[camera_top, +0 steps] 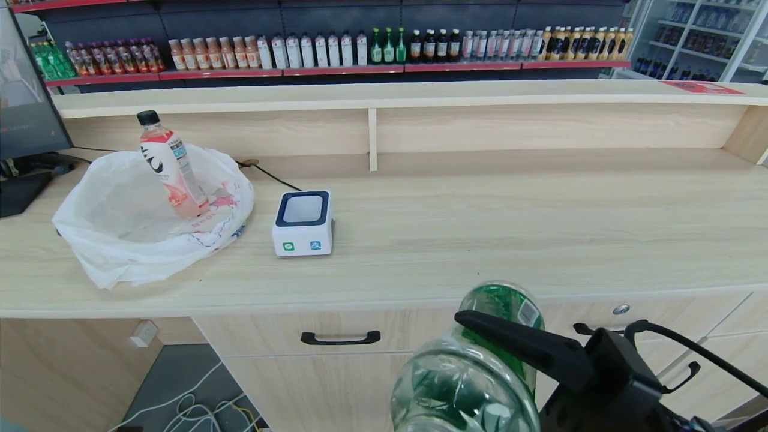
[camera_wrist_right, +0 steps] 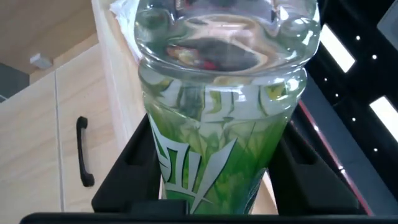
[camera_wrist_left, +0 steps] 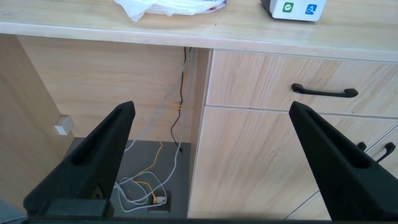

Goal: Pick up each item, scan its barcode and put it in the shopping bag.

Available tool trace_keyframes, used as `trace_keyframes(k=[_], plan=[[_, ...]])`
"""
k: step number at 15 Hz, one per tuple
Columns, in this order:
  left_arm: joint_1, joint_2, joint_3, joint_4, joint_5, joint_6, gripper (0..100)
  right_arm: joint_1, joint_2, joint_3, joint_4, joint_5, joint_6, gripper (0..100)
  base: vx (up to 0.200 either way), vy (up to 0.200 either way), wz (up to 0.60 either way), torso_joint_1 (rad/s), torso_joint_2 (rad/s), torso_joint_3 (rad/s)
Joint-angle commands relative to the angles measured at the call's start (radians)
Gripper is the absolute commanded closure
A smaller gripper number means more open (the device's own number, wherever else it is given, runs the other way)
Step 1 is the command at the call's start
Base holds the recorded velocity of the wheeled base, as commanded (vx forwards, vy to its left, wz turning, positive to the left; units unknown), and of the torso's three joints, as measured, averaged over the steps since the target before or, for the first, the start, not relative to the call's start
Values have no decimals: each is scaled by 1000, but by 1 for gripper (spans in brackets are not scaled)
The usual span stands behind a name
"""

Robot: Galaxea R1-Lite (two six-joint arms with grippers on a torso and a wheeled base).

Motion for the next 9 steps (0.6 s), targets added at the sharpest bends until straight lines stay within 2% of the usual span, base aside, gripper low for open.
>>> trace_keyframes(k=[1,9], plan=[[0,0,0,0,0,-1,0,-9,-19,-5,-1,14,-12,100,0,0,0,0,0,0],[0,0,0,0,0,-1,0,-26,-108,-22,-1,-25,-275,100,0,0,0,0,0,0]])
